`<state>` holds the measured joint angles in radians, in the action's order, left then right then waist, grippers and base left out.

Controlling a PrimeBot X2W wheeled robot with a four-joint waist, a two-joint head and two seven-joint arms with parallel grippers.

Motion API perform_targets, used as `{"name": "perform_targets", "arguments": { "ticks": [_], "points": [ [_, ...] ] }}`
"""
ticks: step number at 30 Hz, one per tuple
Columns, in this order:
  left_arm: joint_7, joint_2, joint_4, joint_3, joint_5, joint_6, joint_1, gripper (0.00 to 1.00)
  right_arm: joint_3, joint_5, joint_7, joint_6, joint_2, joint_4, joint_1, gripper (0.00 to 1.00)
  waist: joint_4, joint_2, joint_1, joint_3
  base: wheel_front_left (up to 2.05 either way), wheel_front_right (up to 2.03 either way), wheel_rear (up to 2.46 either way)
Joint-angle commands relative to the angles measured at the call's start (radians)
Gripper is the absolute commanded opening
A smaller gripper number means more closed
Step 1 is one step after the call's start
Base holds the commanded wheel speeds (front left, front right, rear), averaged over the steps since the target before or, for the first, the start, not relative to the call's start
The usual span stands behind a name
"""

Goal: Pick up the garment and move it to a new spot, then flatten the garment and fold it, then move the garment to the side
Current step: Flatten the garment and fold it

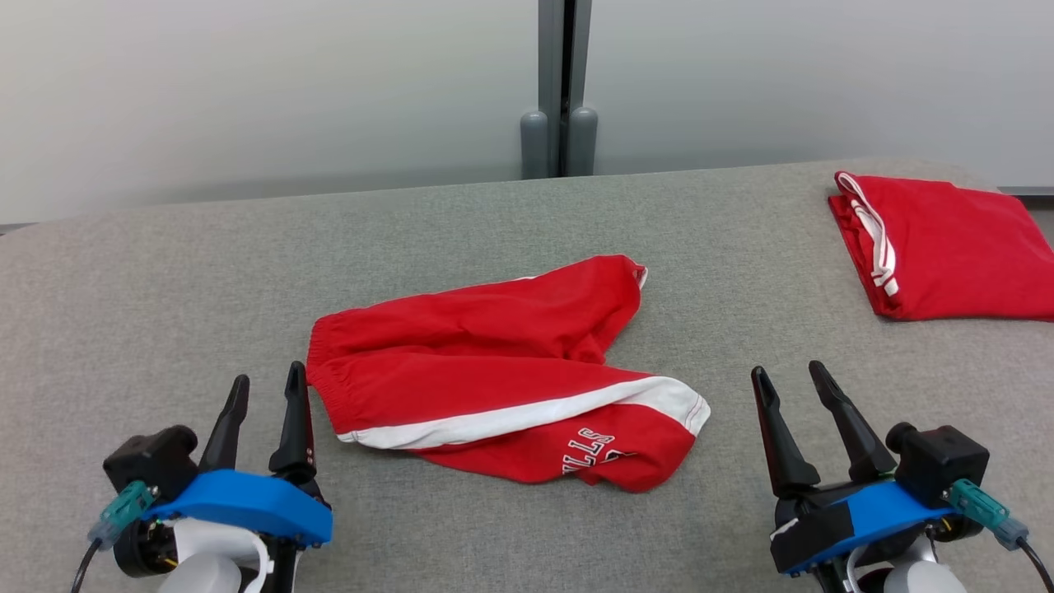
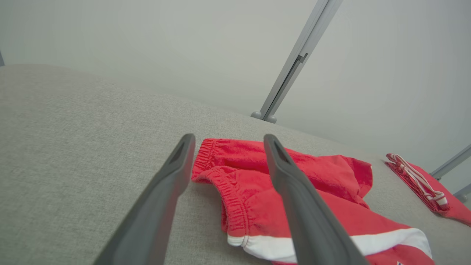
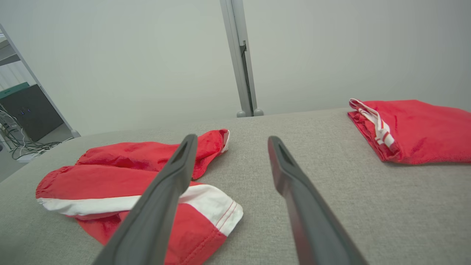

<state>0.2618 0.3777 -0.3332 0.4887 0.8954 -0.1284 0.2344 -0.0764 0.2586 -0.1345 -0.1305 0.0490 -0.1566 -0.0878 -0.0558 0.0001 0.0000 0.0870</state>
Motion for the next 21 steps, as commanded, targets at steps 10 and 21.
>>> {"name": "perform_targets", "arguments": {
  "ticks": [10, 21],
  "points": [
    [0.003, -0.095, 0.133, -0.218, -0.342, 0.079, -0.195, 1.00, 0.038, -0.008, 0.008, -0.001, 0.003, 0.015, 0.054, 1.00, 0.054, -0.0001, 0.0000, -0.054, 0.00, 0.00, 0.00],
    [0.003, -0.119, 0.083, -0.269, -0.478, 0.123, -0.269, 1.00, 0.079, -0.005, 0.020, -0.001, 0.003, 0.009, 0.116, 1.00, 0.073, -0.0001, 0.0000, -0.097, 0.00, 0.00, 0.00]
  ]
}}
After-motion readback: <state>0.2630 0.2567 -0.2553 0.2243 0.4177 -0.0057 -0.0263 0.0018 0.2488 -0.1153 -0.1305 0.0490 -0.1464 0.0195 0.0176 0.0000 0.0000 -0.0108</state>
